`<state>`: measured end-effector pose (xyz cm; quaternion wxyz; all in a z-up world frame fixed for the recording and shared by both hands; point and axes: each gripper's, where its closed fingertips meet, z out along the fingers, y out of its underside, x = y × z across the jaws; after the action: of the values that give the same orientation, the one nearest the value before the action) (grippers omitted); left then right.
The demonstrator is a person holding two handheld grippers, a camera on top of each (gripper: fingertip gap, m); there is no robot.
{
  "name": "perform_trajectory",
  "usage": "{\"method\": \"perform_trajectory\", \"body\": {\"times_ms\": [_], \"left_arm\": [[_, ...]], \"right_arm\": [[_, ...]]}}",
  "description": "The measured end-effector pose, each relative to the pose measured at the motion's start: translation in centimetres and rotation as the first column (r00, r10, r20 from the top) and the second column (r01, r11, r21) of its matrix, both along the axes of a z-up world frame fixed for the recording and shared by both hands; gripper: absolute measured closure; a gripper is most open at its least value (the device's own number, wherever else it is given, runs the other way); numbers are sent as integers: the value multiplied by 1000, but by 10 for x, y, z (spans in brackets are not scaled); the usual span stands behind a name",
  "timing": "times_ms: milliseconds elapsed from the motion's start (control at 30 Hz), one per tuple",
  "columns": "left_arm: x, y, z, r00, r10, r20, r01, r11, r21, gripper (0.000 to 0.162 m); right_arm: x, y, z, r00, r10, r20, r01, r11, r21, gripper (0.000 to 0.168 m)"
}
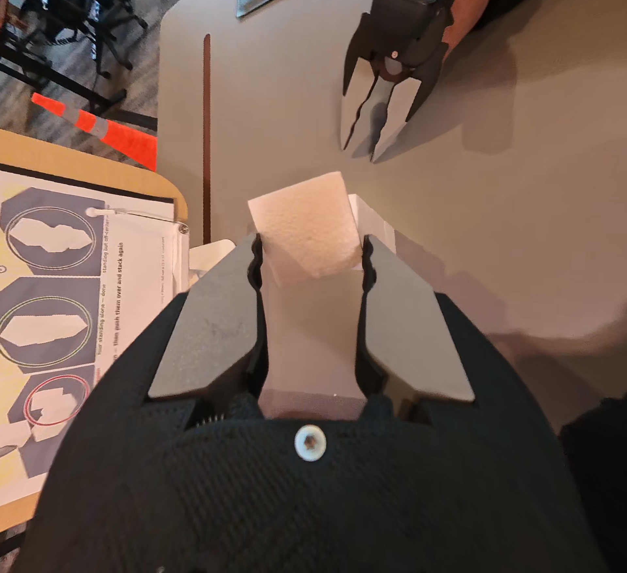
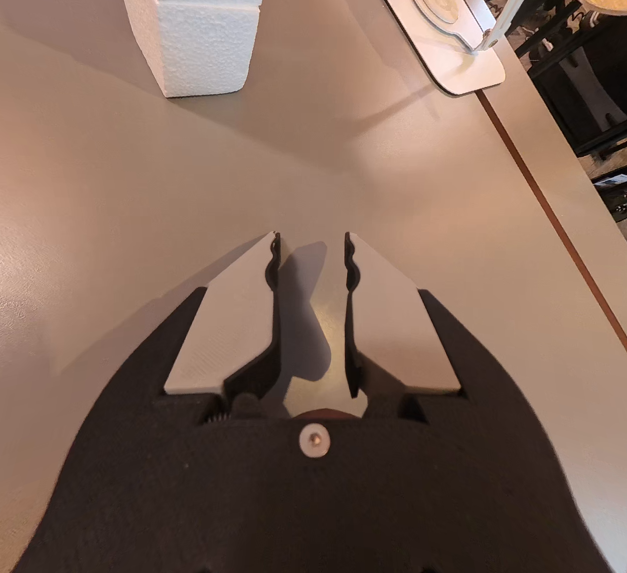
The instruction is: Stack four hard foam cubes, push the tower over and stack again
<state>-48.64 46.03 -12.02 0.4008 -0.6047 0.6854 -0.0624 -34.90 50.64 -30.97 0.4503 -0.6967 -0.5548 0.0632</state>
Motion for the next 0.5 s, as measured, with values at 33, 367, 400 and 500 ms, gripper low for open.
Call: {"method": "perform_trajectory", "body": {"times_ms": [33,367,400,500], "left_arm": [[1,1,3,1000,0,-2,0,1000,5,104],[8,5,-1,997,-25,-68,22,998,-53,104],[7,6,-2,997,-28,-73,23,998,-61,104],[6,6,-7,994,-39,-103,32,997,-68,104]], "right_arm": [[-1,0,0,1000,4,3,-4,1000,3,134],[-1,-1,0,1000,3,0,-3,1000,-4,135],[-2,-1,0,1000,4,1,-4,1000,-2,135],[-2,-1,0,1000,5,1,-5,1000,-2,135]]}}
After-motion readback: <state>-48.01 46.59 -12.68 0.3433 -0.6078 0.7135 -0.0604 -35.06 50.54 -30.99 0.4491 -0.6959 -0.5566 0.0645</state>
